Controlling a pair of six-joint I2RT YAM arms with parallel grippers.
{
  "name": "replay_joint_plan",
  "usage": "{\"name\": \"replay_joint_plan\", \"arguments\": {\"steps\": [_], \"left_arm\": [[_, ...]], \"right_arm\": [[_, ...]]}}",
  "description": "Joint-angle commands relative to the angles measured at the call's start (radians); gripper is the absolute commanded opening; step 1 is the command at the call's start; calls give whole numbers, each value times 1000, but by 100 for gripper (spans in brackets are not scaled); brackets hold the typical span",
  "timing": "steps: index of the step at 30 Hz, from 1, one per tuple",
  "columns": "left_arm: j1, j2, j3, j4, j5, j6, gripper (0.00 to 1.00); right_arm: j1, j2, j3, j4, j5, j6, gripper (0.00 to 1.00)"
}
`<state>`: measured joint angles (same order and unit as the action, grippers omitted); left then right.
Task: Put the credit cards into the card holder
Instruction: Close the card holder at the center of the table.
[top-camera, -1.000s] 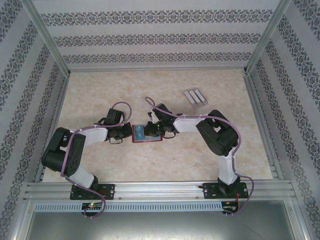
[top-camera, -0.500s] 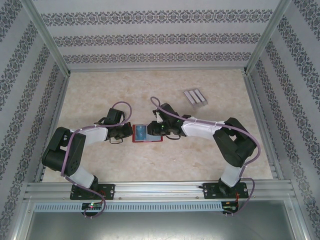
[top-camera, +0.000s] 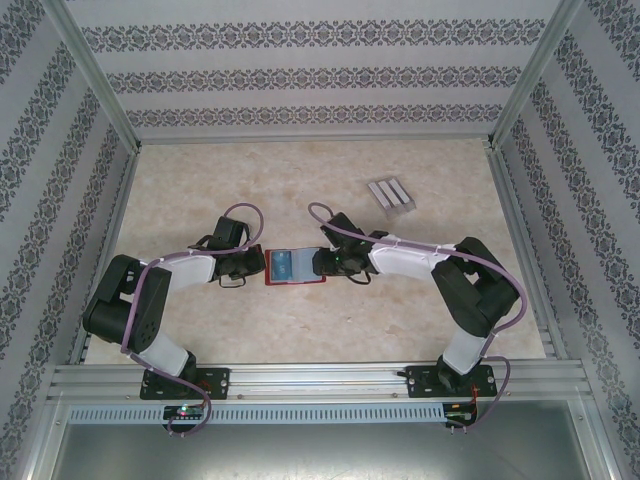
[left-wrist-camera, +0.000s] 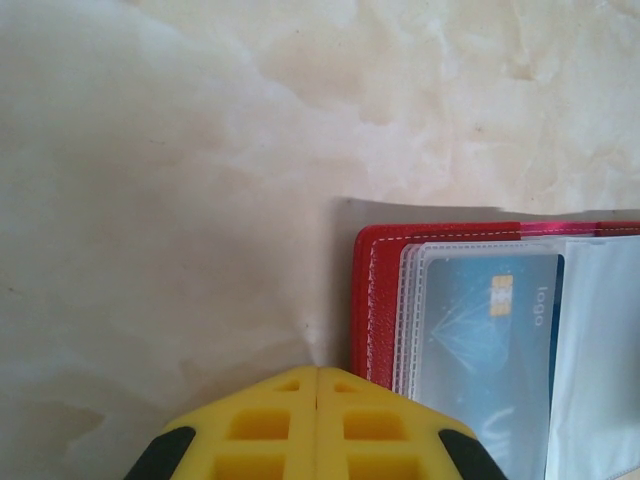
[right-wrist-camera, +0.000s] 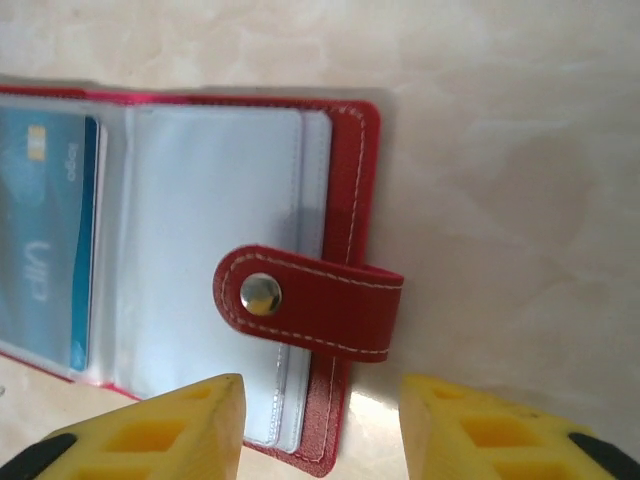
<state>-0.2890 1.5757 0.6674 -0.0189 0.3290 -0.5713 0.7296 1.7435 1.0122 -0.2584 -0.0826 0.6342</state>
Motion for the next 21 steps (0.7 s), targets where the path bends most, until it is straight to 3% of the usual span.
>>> {"name": "replay_joint_plan", "arguments": {"steps": [1,6,10,14,21], "left_arm": [[-8,-4,-10,-49,-23,19,5],[-9,-16,-18,-46,-41,22,5],[-8,-16,-16,-47,-29,21,5],[-8,1,-10,-46,-27,19,4],[-8,-1,-9,-51,-31,19,4]], "right_arm": [[27,19,105,-135,176,-67,51],[53,71,177,-177,254,-93,52],[57,108,215,-178,233,-105,59],[69,151,268,-207,211,-101,60],[69,177,266,-237,245,-98,42]]}}
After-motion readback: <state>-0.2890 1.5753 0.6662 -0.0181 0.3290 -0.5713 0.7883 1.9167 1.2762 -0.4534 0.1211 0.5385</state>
